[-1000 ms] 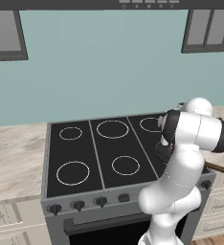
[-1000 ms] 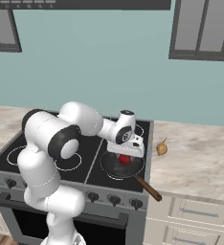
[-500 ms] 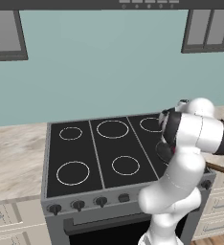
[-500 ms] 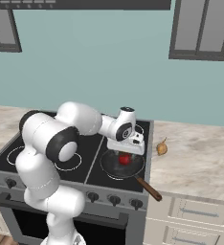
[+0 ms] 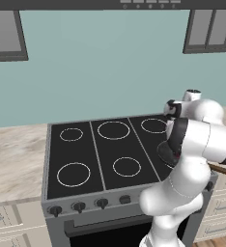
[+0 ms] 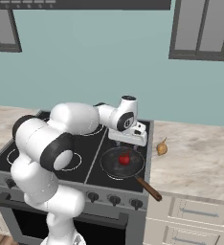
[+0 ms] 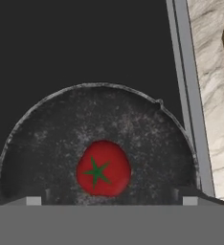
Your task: Place the pan on the front right burner on the stove. Then place the tomato and the onion in the pan and turn on the front right burner.
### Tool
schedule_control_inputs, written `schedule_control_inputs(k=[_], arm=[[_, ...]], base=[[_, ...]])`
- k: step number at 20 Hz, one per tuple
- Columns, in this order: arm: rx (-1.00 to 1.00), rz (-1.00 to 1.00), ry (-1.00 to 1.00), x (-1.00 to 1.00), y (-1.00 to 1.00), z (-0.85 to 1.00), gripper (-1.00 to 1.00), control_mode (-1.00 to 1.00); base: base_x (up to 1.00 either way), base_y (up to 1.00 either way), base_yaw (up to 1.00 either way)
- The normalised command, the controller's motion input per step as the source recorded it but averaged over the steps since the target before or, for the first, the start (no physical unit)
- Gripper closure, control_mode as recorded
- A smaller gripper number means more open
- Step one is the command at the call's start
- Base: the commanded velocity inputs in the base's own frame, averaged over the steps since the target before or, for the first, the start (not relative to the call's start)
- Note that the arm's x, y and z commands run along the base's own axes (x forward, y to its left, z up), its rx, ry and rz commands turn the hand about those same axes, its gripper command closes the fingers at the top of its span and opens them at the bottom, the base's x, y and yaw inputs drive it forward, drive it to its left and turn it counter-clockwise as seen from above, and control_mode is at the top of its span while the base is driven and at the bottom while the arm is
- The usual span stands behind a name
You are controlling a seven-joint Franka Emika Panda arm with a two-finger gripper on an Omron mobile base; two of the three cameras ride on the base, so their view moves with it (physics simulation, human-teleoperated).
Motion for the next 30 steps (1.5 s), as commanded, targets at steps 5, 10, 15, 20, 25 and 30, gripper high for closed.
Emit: schedule_control_inputs(k=[5,10,15,20,25,30], arm=[[0.0,-0.1,0.0,0.13,-0.31,0.01,-1.0,-1.0],[0.0,-0.07,0.0,0.2,-0.3,0.0,-1.0,-1.0],[0.0,-0.04,0.0,0.24,-0.24,0.0,-1.0,-1.0],[0.0,0.0,0.0,0.22,-0.27,0.0,-1.0,-1.0],[0.0,0.0,0.0,0.21,-0.34,0.0,-1.0,-1.0],[0.0,0.0,0.0,0.14,-0.25,0.0,-1.0,-1.0]], base=[[0.0,0.0,0.0],[0.0,0.0,0.0],[0.0,0.0,0.0],[0.0,0.0,0.0],[0.0,0.0,0.0],[0.0,0.0,0.0]])
